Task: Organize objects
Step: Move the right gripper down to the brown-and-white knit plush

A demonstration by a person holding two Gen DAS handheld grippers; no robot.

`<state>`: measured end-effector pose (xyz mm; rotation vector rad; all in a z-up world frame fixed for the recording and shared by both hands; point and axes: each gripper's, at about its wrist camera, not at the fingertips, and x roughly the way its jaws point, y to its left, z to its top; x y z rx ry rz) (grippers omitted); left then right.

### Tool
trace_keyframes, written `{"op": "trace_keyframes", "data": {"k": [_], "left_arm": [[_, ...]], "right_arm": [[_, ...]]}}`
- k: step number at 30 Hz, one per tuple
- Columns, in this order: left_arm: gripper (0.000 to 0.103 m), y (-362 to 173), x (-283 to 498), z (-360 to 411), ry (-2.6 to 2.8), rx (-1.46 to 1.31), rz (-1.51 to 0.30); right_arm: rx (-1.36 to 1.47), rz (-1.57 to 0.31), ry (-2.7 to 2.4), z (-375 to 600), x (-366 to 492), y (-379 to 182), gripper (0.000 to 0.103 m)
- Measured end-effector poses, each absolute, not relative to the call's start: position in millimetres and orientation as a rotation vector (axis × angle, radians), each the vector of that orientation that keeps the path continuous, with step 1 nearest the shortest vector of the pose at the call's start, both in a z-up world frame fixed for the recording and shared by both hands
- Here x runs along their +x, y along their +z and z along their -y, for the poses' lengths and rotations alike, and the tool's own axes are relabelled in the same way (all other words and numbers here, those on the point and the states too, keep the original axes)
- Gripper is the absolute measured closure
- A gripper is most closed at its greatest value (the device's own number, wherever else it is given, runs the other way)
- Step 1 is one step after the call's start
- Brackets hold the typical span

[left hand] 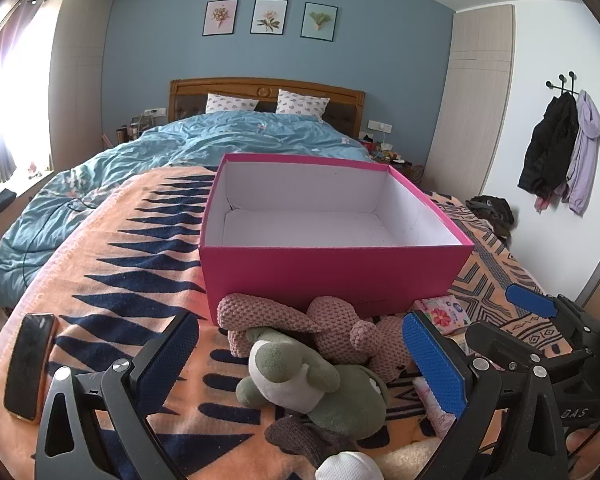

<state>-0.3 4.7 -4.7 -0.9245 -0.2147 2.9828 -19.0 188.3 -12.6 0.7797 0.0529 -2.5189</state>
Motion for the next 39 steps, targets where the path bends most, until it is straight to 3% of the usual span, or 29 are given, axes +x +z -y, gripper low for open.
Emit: {"op": "trace_keyframes", "data": {"k": [20, 25, 33, 36, 39], "left_arm": [[0.000, -11, 1, 10, 2.981, -0.959, 0.268], [0.000, -9, 5, 23, 3.006, -0.953, 0.303], [0.000, -4, 16, 51, 3.086, -0.933, 0.315], [0.000, 0, 23, 62, 3.122, -0.925, 0.309], [0.000, 2, 31, 73, 3.144, -0.924, 0.312]], "right_arm": [[0.791, -0.041, -2.291, -192, -1, -14, 0.000], [0.818, -0.182, -2.115, -177, 25, -24, 0.000], [0.869, -0.258, -1.836, -145, 61, -47, 0.013], [0.908, -0.285, -1.745, -129, 72, -59, 0.024], [0.929, -0.364, -1.741, -117, 83, -72, 0.025]]}}
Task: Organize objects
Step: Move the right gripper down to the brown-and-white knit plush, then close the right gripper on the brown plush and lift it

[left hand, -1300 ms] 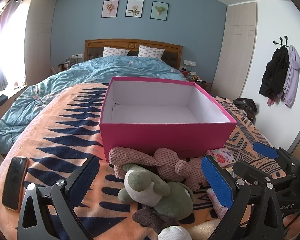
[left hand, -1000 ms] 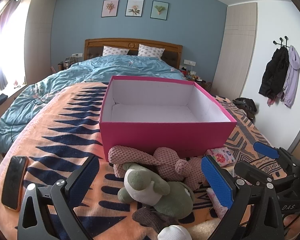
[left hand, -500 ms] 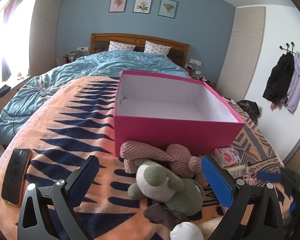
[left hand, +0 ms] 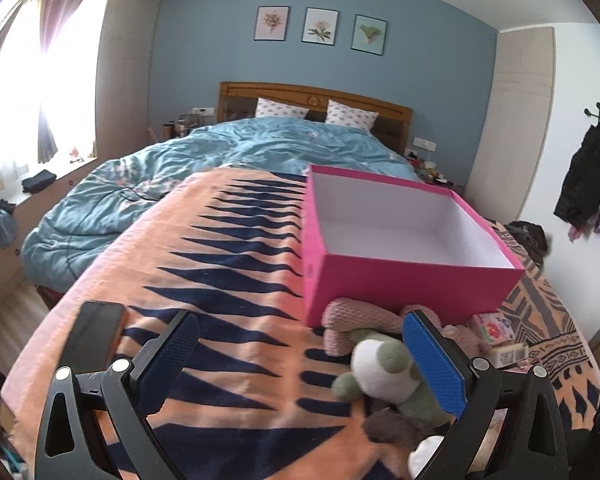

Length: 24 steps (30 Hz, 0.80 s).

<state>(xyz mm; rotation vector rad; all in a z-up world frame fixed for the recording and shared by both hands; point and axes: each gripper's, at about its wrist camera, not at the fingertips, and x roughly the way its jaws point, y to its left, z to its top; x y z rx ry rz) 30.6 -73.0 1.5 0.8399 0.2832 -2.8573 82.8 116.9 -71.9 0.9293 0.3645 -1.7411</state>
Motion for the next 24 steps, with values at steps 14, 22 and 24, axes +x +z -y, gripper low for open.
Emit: {"op": "trace_keyframes", "data": {"k": [14, 22, 24], "left_arm": [[0.000, -4, 53, 74, -3.049, 0.986, -0.107], [0.000, -53, 37, 5, -3.188, 1.295, 0.065], [0.001, -53, 33, -3, -3.212, 1.292, 0.065]], "right_arm": [[0.941, -0.151, -1.836, -156, 35, -45, 0.050], [0.907, 0.017, -1.911, -186, 12, -25, 0.050], [0.906, 0.052, -1.935, -192, 8, -23, 0.050]]}}
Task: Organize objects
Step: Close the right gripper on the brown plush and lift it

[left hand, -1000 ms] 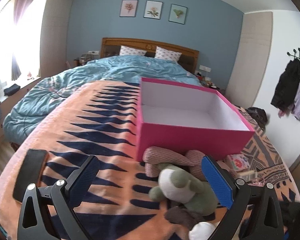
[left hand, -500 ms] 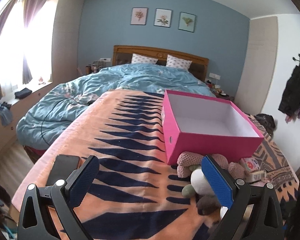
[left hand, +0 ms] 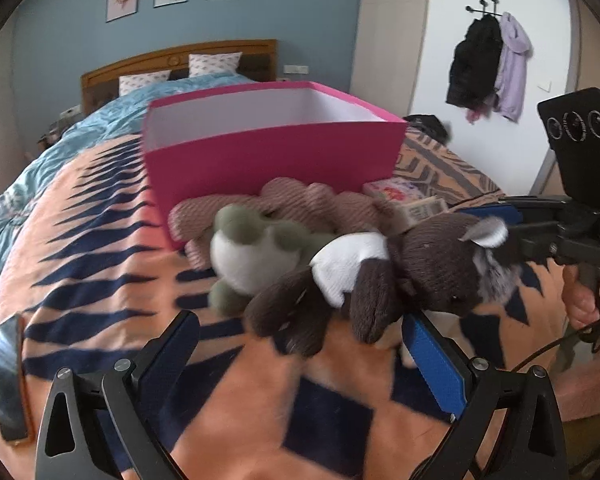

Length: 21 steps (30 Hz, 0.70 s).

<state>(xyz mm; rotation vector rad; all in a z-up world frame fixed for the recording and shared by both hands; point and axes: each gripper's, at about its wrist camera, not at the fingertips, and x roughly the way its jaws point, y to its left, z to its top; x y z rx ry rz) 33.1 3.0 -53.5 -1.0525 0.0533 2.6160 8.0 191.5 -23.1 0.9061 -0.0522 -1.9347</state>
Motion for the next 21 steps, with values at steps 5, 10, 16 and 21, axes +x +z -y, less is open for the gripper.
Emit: {"op": "trace_keyframes", "data": {"k": [5, 10, 16, 21], "left_arm": [[0.003, -53, 14, -12, 2.594, -1.057, -0.039], [0.005, -56, 4, -14, 2.575, -1.074, 0.001], [0.005, -55, -3, -11, 2.576, -1.081, 0.040], [0.005, -51, -12, -9, 2.569, -1.093, 0.067]], "right_arm": [[0.953, 0.111, -2.055, -207, -14, -28, 0.050], [0.980, 0.130, -2.068, -213, -21, -40, 0.050], [0.935, 0.073, -2.024, -206, -9, -46, 0.026], [0.911, -0.043, -2.058, -196, 1, -57, 0.025]]}}
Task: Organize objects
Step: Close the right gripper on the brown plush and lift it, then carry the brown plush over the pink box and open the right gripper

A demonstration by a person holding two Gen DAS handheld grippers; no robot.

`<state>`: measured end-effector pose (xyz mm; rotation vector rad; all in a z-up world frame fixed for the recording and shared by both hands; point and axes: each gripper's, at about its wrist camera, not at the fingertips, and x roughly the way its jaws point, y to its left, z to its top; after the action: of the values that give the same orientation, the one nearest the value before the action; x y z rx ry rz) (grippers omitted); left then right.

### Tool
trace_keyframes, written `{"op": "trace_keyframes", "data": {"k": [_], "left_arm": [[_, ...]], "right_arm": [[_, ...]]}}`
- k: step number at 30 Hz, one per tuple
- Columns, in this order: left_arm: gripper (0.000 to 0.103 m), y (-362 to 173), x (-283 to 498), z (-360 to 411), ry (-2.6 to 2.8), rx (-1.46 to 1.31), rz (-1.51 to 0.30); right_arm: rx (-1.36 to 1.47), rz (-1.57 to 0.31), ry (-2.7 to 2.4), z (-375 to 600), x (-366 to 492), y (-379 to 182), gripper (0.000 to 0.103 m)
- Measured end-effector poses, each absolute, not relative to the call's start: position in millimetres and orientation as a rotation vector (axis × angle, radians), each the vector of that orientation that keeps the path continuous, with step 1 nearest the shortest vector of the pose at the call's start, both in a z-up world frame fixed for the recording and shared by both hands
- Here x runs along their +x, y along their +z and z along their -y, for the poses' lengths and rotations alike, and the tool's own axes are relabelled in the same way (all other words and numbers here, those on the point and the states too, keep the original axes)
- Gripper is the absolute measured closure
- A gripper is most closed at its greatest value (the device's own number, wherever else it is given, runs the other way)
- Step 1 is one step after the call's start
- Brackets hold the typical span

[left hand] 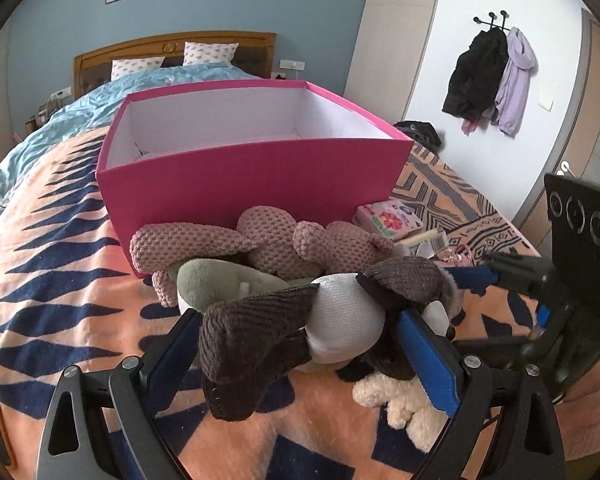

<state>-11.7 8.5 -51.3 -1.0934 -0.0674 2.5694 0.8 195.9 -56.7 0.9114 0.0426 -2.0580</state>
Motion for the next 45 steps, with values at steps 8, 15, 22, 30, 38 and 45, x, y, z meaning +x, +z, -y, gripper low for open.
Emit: {"op": "trace_keyframes", "data": {"k": [8, 15, 22, 30, 38, 45], "left_arm": [[0.006, -51, -19, -7, 2.574, -1.112, 0.084], [0.006, -45, -13, -8, 2.567, -1.080, 0.037], [0.025, -30, -7, -4, 2.521, -1.011, 0.063], [0.048, -3, -18, -1, 2.574, -0.939, 0.015], [0.050, 22, -51, 13, 2.600, -0.908, 0.032], [0.050, 23, -80, 21, 2.627, -0.941, 0.022]], "right_arm": [[0.864, -0.120, -2.128, -179, -8, -65, 0.029], [0.885, -0.036, -2.104, -190, -18, -66, 0.046], [0.858, -0.025, -2.102, -199, -24, -36, 0.047], [0.789, -0.175, -2.138, -187, -33, 1, 0.047], [0.733, -0.277, -2.152, -166, -69, 33, 0.047], [0.726, -0.352, -2.128, -144, -105, 48, 0.047]]}}
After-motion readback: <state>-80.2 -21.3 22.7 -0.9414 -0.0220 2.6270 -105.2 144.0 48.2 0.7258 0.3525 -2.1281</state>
